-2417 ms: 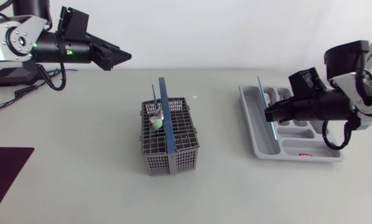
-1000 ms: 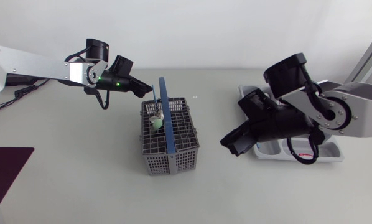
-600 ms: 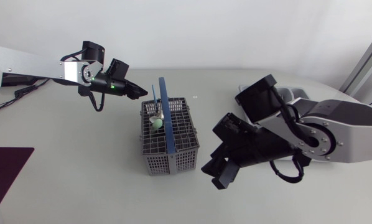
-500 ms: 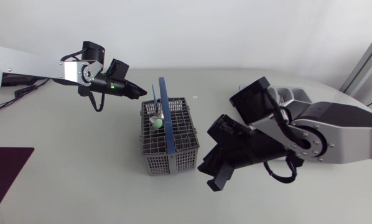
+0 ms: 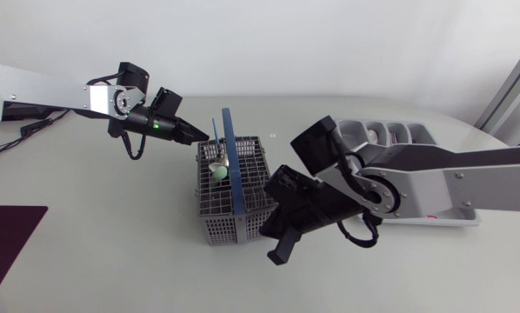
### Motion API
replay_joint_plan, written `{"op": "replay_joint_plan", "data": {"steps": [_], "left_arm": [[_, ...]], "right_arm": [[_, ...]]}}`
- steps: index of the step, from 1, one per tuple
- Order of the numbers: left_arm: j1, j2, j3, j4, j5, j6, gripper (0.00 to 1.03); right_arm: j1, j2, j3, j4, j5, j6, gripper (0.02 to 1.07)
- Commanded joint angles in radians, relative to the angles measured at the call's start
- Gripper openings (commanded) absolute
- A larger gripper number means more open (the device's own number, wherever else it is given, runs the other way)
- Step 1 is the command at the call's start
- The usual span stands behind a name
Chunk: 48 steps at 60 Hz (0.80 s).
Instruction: Unload the cutlery basket into the drawer organizer.
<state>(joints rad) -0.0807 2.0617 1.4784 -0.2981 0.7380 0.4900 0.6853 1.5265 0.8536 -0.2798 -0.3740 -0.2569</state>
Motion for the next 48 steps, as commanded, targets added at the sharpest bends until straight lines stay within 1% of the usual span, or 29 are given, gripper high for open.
{"op": "replay_joint_plan", "data": {"steps": [1, 6, 18, 31, 48], "left_arm": [[0.007, -0.031, -0.033, -0.015, 0.024, 0.042, 0.15], [0.016, -0.060, -0.069, -0.035, 0.038, 0.076, 0.15], [0.041, -0.141, -0.173, -0.038, 0.060, 0.121, 0.15], [0.050, -0.278, -0.337, -0.045, 0.067, 0.182, 0.15], [0.055, -0.459, -0.503, -0.044, 0.067, 0.197, 0.15]], "right_arm": [[-0.033, 0.026, 0.041, 0.014, -0.003, -0.015, 0.07], [-0.063, 0.044, 0.062, 0.016, 0.000, -0.016, 0.07], [-0.104, 0.084, 0.104, 0.025, 0.006, -0.019, 0.07], [-0.159, 0.132, 0.153, 0.030, 0.012, -0.022, 0.07], [-0.202, 0.192, 0.234, 0.030, 0.017, -0.025, 0.07]]}}
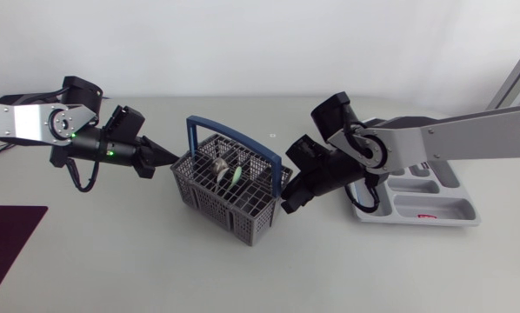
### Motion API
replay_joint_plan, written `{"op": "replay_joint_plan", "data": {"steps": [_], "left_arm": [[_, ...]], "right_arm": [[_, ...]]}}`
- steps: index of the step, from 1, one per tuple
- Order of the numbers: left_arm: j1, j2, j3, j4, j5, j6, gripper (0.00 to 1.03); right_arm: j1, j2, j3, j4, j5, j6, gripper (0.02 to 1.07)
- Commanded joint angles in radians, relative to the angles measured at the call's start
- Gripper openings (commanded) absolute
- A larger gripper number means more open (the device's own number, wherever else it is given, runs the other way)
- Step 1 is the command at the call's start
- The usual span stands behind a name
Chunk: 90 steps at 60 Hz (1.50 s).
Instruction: Unload the cutlery basket into the drawer organizer.
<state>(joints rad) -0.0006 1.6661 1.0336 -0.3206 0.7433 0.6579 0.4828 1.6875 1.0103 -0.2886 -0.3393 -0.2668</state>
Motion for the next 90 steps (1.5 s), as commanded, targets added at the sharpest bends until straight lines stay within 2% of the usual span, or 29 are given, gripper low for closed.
{"op": "replay_joint_plan", "data": {"steps": [1, 18, 36, 51, 62, 66, 73, 78, 85, 90], "left_arm": [[-0.026, -0.069, -0.066, -0.021, 0.062, 0.031, 0.15], [-0.026, -0.152, -0.182, -0.020, 0.062, 0.052, 0.15], [-0.033, -0.146, -0.190, -0.008, 0.062, 0.046, 0.15], [-0.006, -0.160, -0.179, 0.003, 0.059, 0.042, 0.15], [0.028, -0.201, -0.187, 0.003, 0.061, 0.042, 0.15], [0.034, -0.210, -0.193, 0.005, 0.061, 0.043, 0.15], [0.036, -0.227, -0.211, 0.008, 0.061, 0.042, 0.15], [0.044, -0.252, -0.224, 0.012, 0.061, 0.039, 0.15], [0.051, -0.305, -0.257, 0.020, 0.061, 0.039, 0.16], [0.056, -0.341, -0.291, 0.032, 0.061, 0.036, 0.16]], "right_arm": [[-0.001, 0.034, 0.082, 0.039, -0.018, -0.015, 0.07], [-0.018, 0.109, 0.195, 0.014, 0.005, -0.018, 0.07], [-0.015, 0.095, 0.159, 0.011, 0.019, -0.028, 0.07], [-0.039, -0.014, 0.074, 0.020, 0.069, -0.041, 0.07], [-0.055, -0.176, -0.016, 0.035, 0.138, -0.051, 0.09], [-0.064, -0.239, -0.033, 0.031, 0.151, -0.054, 0.18], [-0.070, -0.334, -0.045, 0.000, 0.155, -0.058, 0.48], [-0.039, -0.413, -0.056, -0.030, 0.152, -0.060, 0.62], [0.069, -0.468, -0.061, -0.055, 0.151, -0.045, 0.68], [0.169, -0.457, -0.047, -0.047, 0.154, -0.017, 0.68]]}}
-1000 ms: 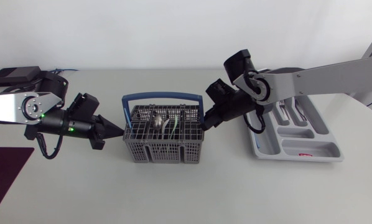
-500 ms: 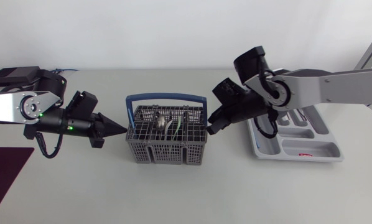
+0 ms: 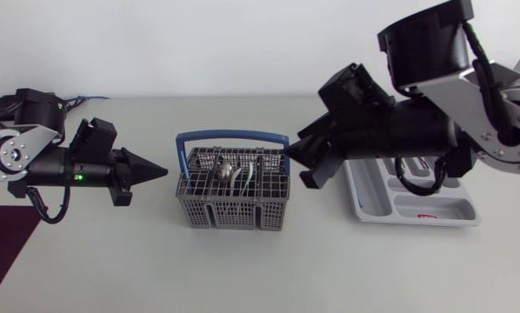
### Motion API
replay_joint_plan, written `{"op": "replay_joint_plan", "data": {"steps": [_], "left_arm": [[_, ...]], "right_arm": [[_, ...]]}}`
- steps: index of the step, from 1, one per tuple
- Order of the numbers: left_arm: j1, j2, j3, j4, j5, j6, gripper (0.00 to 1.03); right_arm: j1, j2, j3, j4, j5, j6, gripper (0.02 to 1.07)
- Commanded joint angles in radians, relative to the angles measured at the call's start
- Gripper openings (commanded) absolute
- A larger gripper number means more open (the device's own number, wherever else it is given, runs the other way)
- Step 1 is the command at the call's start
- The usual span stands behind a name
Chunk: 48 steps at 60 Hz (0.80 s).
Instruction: Unload the cutlery basket into the drawer organizer.
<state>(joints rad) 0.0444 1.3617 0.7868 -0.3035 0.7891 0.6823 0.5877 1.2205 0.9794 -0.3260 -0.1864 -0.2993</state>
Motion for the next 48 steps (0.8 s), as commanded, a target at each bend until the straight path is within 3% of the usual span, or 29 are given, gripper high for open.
{"op": "replay_joint_plan", "data": {"steps": [1, 24, 48], "left_arm": [[0.012, -0.041, -0.049, 0.017, 0.015, 0.010, 0.16], [0.051, -0.111, -0.130, 0.038, 0.018, 0.010, 0.16], [0.066, -0.111, -0.152, 0.090, 0.025, -0.004, 0.16]], "right_arm": [[0.078, 0.017, -0.011, -0.008, 0.002, 0.019, 0.68], [0.222, 0.290, 0.139, 0.105, -0.004, 0.052, 0.68], [0.258, 0.467, 0.239, 0.205, -0.001, 0.094, 0.68]]}}
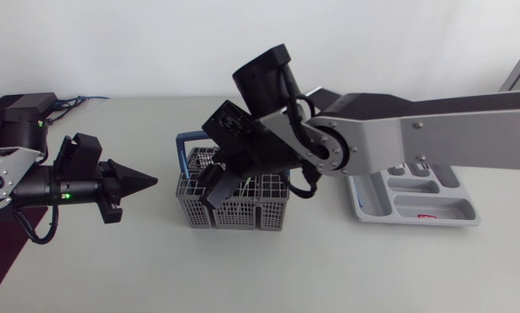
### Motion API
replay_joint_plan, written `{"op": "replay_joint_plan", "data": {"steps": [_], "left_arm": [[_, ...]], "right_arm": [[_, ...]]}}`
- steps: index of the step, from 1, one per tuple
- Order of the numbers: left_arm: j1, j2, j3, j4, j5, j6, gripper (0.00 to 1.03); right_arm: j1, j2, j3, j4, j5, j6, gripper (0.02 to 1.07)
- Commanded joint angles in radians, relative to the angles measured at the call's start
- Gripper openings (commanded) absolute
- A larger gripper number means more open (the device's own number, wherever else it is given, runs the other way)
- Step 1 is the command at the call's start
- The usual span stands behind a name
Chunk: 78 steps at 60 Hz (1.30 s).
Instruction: Unload the cutlery basket into the drawer organizer.
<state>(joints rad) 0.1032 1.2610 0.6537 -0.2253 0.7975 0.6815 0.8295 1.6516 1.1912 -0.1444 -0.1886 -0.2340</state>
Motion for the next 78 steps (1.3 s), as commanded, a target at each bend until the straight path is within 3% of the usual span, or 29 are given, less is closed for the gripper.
{"op": "replay_joint_plan", "data": {"steps": [1, 25, 29, 36, 50, 71, 78], "left_arm": [[0.009, -0.011, -0.019, 0.014, 0.019, -0.003, 0.16], [0.030, 0.000, -0.035, 0.050, 0.054, -0.005, 0.16], [0.035, 0.001, -0.051, 0.073, 0.058, -0.005, 0.16], [0.059, 0.001, -0.062, 0.090, 0.081, -0.003, 0.16], [0.102, 0.008, -0.062, 0.113, 0.118, 0.004, 0.16], [0.104, 0.026, -0.060, 0.124, 0.129, 0.000, 0.16], [0.104, 0.026, -0.065, 0.126, 0.134, 0.000, 0.16]], "right_arm": [[0.017, 0.043, 0.027, 0.029, 0.003, 0.028, 0.68], [0.051, 0.152, 0.050, 0.172, 0.072, 0.059, 0.67], [0.056, 0.166, 0.044, 0.207, 0.086, 0.059, 0.53], [0.059, 0.185, 0.039, 0.238, 0.095, 0.061, 0.48], [0.060, 0.197, 0.028, 0.281, 0.129, 0.062, 0.47], [0.060, 0.211, 0.015, 0.302, 0.150, 0.085, 0.43], [0.082, 0.209, 0.007, 0.307, 0.199, 0.098, 0.43]]}}
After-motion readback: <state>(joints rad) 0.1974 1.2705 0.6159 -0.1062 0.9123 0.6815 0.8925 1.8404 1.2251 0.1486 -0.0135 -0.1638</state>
